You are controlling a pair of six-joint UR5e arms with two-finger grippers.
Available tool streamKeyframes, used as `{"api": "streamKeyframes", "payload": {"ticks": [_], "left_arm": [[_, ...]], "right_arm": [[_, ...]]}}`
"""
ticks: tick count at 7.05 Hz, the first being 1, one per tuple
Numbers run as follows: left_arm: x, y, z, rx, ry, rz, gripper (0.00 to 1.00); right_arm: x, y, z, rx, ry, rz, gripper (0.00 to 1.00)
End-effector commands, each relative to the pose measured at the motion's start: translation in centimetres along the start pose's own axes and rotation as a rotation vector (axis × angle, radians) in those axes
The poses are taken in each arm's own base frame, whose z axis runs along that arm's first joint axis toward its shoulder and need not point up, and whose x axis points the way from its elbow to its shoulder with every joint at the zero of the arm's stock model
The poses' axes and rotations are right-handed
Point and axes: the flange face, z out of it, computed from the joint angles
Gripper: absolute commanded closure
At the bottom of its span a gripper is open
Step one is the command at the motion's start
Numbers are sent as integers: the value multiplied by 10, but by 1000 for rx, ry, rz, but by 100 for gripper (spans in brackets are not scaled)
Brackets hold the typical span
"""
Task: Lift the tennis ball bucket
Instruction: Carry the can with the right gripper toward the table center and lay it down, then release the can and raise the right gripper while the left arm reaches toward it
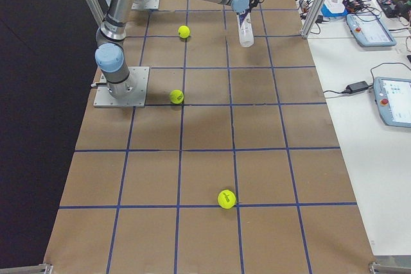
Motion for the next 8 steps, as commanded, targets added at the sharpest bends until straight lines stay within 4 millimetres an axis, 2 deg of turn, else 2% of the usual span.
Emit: {"api": "streamKeyframes", "payload": {"ticks": [1, 2, 4, 5, 6, 7, 8], "left_arm": [[0, 0, 0, 0, 0, 0, 0], [0, 0, 0, 0, 0, 0, 0], [0, 0, 0, 0, 0, 0, 0], [0, 0, 0, -1, 0, 2, 0], [-1, 0, 0, 0, 3, -1, 0], [-2, 0, 0, -2, 8, -3, 0], [-2, -2, 1, -2, 8, -3, 0]], "right_arm": [[-15, 0, 26, 80, -55, 17, 6], [-19, 5, 31, 66, -69, 63, 0], [-17, 6, 21, 56, -59, 142, 0], [-8, 19, 3, 58, -30, 204, 0], [3, 52, -23, 55, 1, 284, 0], [1, 86, -53, 46, -18, 364, 0], [0, 99, -78, 21, 13, 402, 0]]}}
